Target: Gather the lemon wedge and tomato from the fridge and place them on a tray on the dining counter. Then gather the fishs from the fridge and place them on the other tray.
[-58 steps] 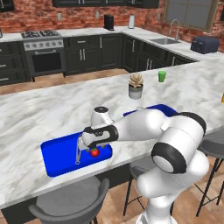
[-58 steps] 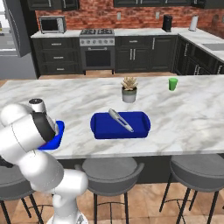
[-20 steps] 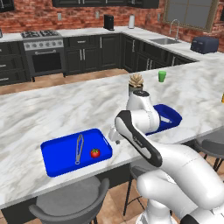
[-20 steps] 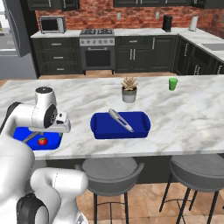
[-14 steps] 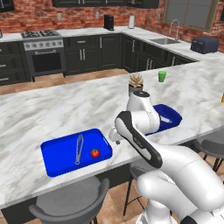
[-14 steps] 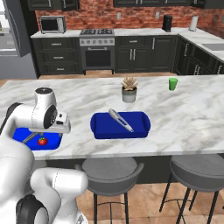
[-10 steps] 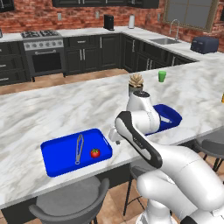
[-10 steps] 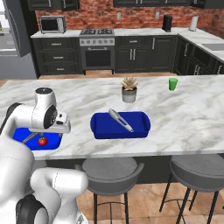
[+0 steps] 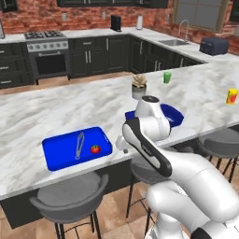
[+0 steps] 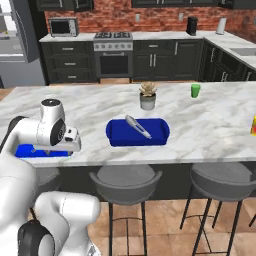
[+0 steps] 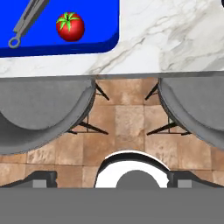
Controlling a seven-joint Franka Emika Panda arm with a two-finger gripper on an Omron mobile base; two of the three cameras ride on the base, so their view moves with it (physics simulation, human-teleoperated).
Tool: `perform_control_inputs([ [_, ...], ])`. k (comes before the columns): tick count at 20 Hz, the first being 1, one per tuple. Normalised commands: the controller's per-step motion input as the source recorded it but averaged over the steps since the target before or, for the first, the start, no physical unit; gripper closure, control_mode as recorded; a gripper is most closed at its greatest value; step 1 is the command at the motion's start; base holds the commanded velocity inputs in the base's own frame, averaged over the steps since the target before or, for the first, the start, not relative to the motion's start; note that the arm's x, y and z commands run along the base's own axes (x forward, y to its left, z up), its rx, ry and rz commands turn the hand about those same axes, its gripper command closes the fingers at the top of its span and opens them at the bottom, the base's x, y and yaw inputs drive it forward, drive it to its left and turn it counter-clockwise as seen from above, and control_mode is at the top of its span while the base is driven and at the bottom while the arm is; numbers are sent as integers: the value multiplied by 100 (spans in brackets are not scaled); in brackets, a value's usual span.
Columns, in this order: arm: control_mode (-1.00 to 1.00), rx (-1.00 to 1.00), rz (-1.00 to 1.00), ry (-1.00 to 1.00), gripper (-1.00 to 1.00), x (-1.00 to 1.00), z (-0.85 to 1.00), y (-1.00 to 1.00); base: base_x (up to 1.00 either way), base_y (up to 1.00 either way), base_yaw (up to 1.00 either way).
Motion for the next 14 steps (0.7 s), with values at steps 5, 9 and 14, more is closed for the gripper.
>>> perform_control_inputs([
  [5, 100, 0, 0, 0, -100, 0, 0, 0, -96, 0, 7],
  [9, 100, 0, 0, 0, -100, 0, 0, 0, -50, 68, 5],
  [14, 100, 0, 0, 0, -100, 0, 0, 0, -34, 100, 1],
])
